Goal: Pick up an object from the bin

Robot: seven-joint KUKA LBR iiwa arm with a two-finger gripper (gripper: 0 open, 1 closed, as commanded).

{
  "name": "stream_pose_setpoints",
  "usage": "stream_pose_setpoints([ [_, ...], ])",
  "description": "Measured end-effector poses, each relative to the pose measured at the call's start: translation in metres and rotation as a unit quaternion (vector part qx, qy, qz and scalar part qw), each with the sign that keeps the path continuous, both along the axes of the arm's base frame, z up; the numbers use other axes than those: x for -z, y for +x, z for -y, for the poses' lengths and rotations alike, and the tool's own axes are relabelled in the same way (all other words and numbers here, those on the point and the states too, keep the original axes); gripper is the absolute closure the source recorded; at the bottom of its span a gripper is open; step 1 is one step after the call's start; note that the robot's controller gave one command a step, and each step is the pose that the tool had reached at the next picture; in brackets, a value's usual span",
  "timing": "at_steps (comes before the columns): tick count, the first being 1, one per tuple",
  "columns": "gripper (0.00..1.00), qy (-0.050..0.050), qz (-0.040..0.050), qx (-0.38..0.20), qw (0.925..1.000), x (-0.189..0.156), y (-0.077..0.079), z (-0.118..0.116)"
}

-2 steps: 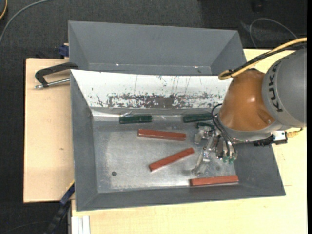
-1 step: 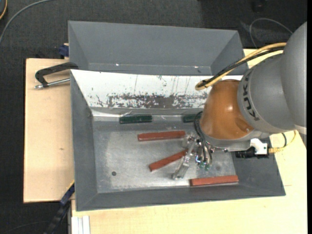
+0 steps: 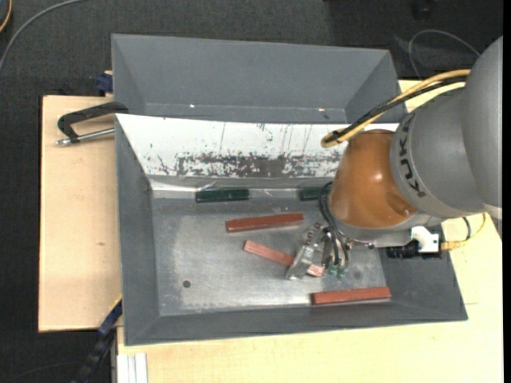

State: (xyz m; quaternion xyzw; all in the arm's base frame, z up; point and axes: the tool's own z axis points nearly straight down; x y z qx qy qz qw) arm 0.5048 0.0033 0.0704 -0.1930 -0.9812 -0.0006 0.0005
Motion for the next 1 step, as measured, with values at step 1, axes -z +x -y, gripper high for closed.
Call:
stream_pose_setpoints([
  [1,1.00,0.000,0.0068,0.026,0.9996,-0.1621,-0.0058,0.0019],
])
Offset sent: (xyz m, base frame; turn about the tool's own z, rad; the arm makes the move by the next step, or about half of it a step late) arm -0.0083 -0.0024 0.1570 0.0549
